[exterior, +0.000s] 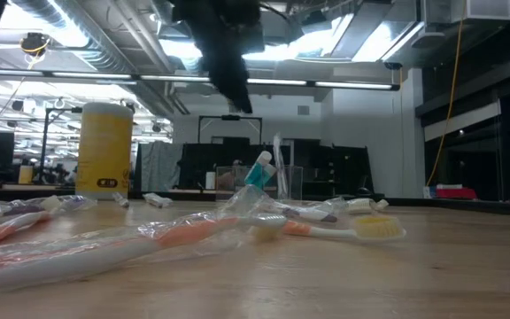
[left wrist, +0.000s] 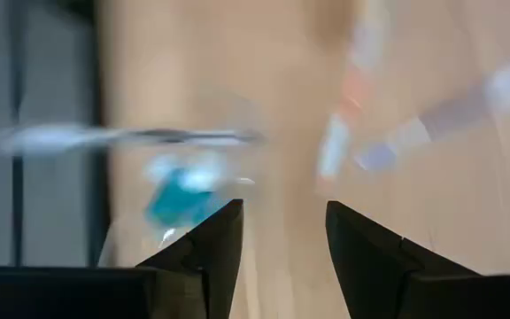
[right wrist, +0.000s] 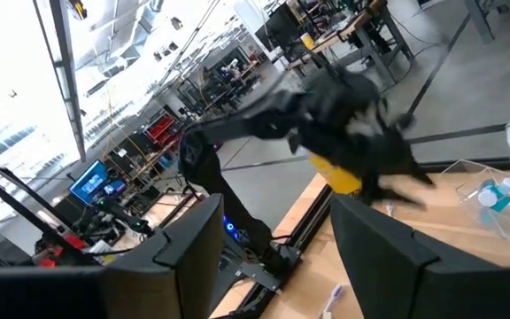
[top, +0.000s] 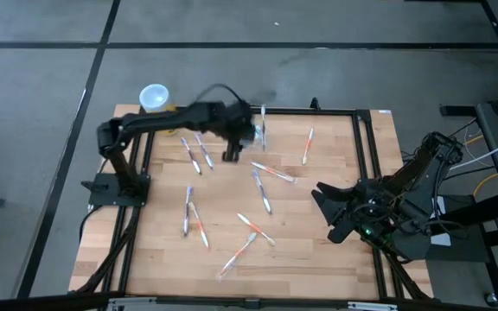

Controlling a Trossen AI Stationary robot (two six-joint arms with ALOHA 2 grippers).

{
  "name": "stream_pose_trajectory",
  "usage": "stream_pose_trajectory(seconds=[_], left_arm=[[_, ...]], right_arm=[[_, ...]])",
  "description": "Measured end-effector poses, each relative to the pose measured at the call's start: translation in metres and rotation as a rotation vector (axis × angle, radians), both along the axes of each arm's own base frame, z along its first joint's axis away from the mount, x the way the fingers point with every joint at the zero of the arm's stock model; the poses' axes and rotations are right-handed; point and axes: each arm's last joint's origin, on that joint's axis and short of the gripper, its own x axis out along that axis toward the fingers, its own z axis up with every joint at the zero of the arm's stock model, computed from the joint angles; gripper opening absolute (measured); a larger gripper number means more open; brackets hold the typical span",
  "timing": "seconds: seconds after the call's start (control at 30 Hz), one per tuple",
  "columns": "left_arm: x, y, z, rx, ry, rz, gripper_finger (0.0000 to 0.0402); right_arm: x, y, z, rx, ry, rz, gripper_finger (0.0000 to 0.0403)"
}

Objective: Pick & Place toothbrushing station
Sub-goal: Put the blue mouthwash into the middle section of the transparent organizer

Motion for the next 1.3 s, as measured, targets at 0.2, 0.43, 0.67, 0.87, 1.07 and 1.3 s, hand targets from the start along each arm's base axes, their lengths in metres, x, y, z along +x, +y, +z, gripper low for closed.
stream_pose_trajectory(seconds=[0.2, 0.43, 0.67, 0.87, 1.07, 1.3], left_arm=[[0.025, 0.000, -0.022, 0.096, -0.008, -0.034, 0.0158], [0.043, 0.002, -0.048, 0.222, 0.035, -0.070, 0.0158], [0.050, 0.012, -0.059, 0.310, 0.051, -0.050, 0.0157], [0.047, 0.023, -0.058, 0.341, 0.059, -0.044, 0.0157], [0.043, 0.030, -0.060, 0.314, 0.070, -0.025, 0.0157], [0.044, 0.029, -0.060, 0.283, 0.057, -0.037, 0.0157]], right_arm=[[-0.003, 0.003, 0.000, -0.003, 0.001, 0.009, 0.0213], [-0.011, 0.009, 0.000, -0.004, -0.001, 0.017, 0.0213], [-0.019, 0.015, 0.000, 0.008, -0.010, 0.044, 0.0213], [-0.020, 0.016, 0.000, 0.011, -0.012, 0.049, 0.0213], [-0.020, 0.016, 0.000, 0.008, -0.010, 0.049, 0.0213], [-0.020, 0.016, 0.000, 0.009, -0.011, 0.049, 0.0213]])
